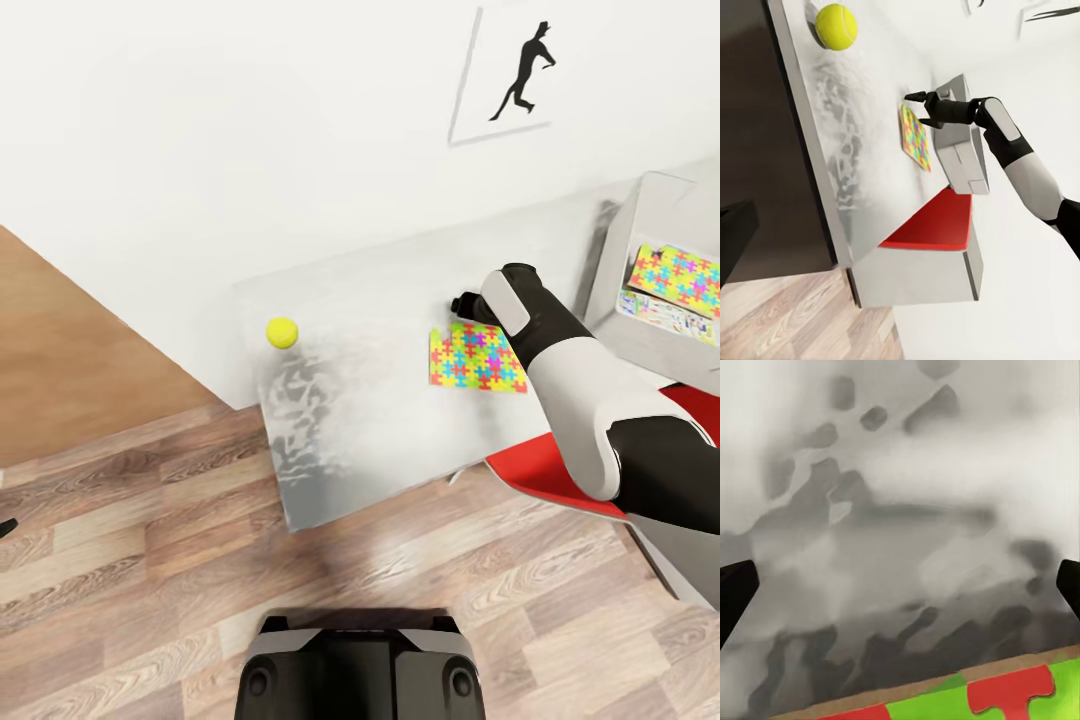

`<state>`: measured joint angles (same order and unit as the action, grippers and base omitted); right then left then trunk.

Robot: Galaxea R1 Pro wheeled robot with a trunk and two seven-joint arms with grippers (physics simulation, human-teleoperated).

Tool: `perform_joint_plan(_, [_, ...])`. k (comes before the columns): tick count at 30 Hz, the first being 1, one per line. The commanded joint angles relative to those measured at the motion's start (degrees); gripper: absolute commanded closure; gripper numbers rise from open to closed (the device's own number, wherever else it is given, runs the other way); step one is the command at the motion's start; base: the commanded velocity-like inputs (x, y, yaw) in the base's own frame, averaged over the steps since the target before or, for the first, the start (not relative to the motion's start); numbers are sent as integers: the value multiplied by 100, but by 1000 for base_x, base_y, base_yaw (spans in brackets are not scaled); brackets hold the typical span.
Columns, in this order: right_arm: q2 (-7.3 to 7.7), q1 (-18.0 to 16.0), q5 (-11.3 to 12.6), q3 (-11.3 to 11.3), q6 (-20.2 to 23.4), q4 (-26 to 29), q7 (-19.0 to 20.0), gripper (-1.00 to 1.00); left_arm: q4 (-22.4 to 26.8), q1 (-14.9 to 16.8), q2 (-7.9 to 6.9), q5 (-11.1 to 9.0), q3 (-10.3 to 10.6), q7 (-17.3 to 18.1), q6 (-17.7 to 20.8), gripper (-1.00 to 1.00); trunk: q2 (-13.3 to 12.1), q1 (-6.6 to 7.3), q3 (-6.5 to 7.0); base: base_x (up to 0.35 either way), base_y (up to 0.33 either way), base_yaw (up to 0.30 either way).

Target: Put all the toys in the child's room - the three board games (two on the bed and one on the table), the two jigsaw puzzles on the table, and the tennis ball on the table - inside the toy box on the table in the child's room.

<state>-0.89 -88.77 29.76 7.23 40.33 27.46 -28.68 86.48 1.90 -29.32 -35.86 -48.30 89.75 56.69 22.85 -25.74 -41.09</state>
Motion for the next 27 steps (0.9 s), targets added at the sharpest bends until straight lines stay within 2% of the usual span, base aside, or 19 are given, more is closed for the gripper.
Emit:
perform_joint_plan(1, [1, 0, 232, 33, -16, -230, -42, -100, 0, 4, 0, 9, -1, 25, 61, -100, 6, -5, -8, -32, 54, 0])
perform_joint_plan(27, [5, 0, 239, 26, -16, -232, -42, -100, 0, 4, 6, 9, 0, 25, 61, -100, 6, -5, -8, -47, 63, 0])
